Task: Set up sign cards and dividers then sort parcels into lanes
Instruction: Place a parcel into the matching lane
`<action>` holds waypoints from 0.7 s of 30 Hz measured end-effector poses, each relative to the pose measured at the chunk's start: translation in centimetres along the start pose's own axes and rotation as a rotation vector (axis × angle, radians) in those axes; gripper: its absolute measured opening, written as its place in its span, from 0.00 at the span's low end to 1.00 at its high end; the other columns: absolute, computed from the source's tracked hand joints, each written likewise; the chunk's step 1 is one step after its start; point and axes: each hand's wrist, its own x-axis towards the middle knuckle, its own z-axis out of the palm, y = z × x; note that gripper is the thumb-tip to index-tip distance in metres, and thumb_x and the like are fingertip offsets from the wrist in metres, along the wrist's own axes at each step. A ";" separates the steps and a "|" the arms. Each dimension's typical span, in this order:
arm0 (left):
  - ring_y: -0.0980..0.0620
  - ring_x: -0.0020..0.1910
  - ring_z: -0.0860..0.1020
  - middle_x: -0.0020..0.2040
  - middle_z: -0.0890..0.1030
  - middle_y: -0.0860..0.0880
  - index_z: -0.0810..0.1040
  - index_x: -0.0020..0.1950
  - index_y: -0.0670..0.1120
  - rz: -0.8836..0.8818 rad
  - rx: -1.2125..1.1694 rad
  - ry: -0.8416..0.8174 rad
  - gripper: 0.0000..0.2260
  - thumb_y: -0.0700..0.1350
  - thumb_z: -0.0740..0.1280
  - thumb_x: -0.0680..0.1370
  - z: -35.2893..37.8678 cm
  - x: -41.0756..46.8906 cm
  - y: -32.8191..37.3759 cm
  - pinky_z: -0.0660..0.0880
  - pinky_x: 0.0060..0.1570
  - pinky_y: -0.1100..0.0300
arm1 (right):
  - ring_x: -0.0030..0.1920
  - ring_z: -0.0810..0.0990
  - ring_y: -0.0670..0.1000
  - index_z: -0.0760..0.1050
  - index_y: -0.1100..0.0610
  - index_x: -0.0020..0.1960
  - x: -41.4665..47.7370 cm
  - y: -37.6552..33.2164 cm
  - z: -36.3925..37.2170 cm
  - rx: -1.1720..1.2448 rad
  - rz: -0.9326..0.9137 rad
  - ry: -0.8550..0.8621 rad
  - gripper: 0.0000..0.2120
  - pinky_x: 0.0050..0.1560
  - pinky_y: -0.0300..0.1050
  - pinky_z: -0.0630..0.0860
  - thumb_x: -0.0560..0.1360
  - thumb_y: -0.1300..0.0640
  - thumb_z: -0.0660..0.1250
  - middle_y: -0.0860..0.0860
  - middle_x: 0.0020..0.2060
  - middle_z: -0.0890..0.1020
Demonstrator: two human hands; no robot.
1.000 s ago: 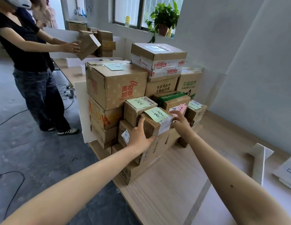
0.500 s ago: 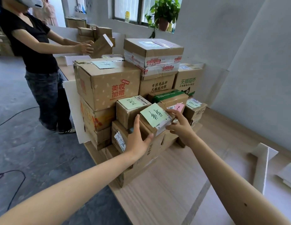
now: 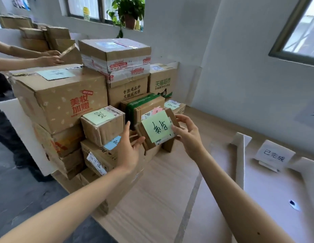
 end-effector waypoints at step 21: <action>0.56 0.61 0.74 0.61 0.76 0.53 0.65 0.60 0.69 0.215 -0.234 -1.051 0.29 0.73 0.67 0.62 3.2 -5.7 0.1 0.75 0.60 0.52 | 0.46 0.82 0.52 0.71 0.56 0.57 -17.7 -3.5 -3.8 -0.157 0.026 0.646 0.20 0.41 0.40 0.77 0.70 0.64 0.74 0.58 0.51 0.80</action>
